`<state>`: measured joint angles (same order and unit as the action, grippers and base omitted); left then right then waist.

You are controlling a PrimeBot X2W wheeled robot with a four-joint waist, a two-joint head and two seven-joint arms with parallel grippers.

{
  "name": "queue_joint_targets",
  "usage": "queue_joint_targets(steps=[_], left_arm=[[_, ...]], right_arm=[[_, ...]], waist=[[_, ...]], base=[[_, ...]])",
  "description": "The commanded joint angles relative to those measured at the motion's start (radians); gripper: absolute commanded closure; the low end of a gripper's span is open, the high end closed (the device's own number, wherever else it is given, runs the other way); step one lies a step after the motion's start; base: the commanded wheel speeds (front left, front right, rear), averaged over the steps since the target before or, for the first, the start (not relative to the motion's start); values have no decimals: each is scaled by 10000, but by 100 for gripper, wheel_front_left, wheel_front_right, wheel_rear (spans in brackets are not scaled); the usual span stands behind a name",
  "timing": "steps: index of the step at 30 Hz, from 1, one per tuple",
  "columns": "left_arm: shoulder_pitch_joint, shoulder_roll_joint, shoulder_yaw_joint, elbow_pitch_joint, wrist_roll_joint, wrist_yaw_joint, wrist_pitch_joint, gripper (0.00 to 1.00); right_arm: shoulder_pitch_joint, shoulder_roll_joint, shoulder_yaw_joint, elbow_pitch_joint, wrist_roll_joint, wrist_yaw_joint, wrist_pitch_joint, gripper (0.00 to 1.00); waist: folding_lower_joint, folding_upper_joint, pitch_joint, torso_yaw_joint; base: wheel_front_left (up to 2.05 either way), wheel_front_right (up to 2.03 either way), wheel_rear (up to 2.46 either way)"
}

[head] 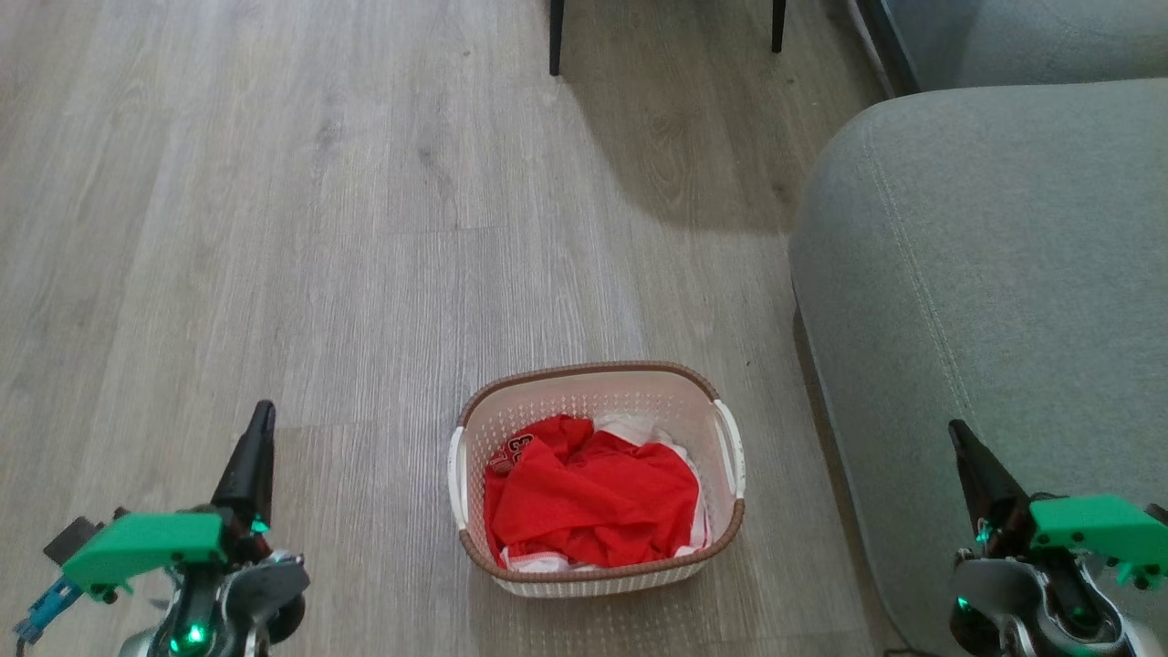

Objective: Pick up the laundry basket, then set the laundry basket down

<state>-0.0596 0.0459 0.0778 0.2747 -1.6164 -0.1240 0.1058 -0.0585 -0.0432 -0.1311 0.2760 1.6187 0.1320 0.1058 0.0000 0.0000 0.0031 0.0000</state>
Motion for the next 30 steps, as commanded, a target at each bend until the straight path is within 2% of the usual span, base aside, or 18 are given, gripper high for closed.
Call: queue_joint_targets(steps=[1, 26, 27, 30], left_arm=[[-485, 44, 371, -297, 87, -67, 83, 100], [-485, 43, 372, -297, 87, -67, 84, 100], [0, -2, -2, 3, 0, 2, -1, 0], [189, -11, -39, 432, -11, 11, -9, 0]], right_arm=[[-495, -70, 162, -312, -110, -13, 83, 100], [-495, -70, 164, -312, -108, -13, 82, 100], [1, 2, 1, 3, 0, 0, -1, 0], [183, 73, 48, 424, 3, 2, -9, 0]], waist=[[0, 0, 0, 0], [0, 0, 0, 0], [0, 0, 0, 0], [0, 0, -1, 0]], base=[[0, 0, 0], [0, 0, 0], [0, 0, 0], [0, 0, 0]])
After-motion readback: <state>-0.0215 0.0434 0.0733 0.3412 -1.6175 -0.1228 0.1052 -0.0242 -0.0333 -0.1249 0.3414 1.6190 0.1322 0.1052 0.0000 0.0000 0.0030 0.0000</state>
